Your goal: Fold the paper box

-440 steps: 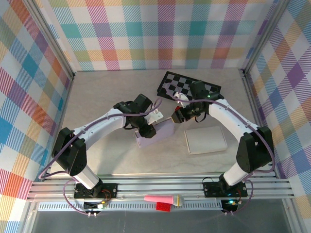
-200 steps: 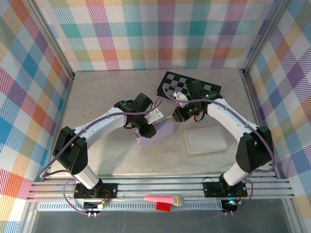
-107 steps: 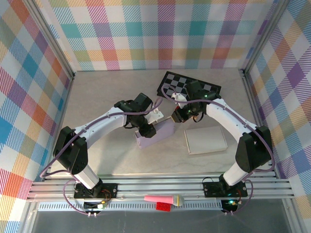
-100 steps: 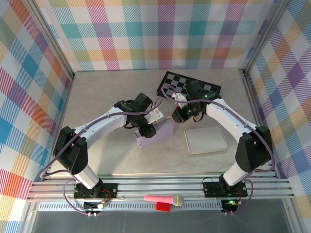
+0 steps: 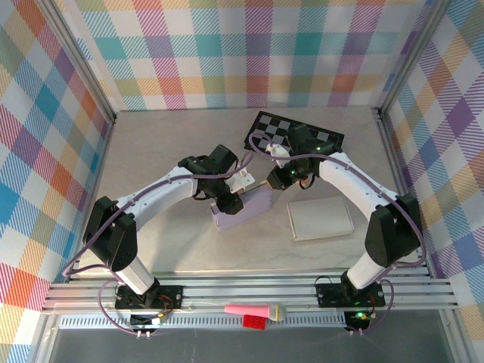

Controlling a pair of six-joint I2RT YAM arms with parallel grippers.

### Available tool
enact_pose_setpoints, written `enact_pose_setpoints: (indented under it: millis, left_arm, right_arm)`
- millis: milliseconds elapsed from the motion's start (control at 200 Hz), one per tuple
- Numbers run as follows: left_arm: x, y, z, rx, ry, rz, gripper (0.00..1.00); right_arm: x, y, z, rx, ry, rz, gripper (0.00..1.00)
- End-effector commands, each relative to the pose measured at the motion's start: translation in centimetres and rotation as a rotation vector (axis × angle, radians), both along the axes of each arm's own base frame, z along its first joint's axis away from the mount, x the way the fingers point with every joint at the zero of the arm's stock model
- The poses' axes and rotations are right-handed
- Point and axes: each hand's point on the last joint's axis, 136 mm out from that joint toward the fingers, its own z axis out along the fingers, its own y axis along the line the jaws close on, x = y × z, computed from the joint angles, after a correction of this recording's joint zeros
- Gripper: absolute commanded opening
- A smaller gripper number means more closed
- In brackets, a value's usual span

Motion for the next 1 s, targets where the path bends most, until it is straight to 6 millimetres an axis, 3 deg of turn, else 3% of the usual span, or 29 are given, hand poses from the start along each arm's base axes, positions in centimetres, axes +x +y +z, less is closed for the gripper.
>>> enact_pose_setpoints:
  millis: [0, 525, 995]
  left_arm:
    - [0.0, 0.1, 0.4, -0.004, 0.018, -0.017, 0.38]
    - [0.3, -0.1, 0.3, -0.004, 0.019, -0.003, 0.36]
    - [1.2, 0.4, 0.4, 0.026, -0.023, 0.027, 0.35]
  right_arm:
    - [0.1, 0.6, 0.7, -0.001, -0.017, 0.020, 0.17]
    - [-0.4, 0.2, 0.4, -0.064, -0.015, -0.035, 0.00]
    - [-0.4, -0.3, 0.5, -0.078, 0.061, -0.246, 0.00]
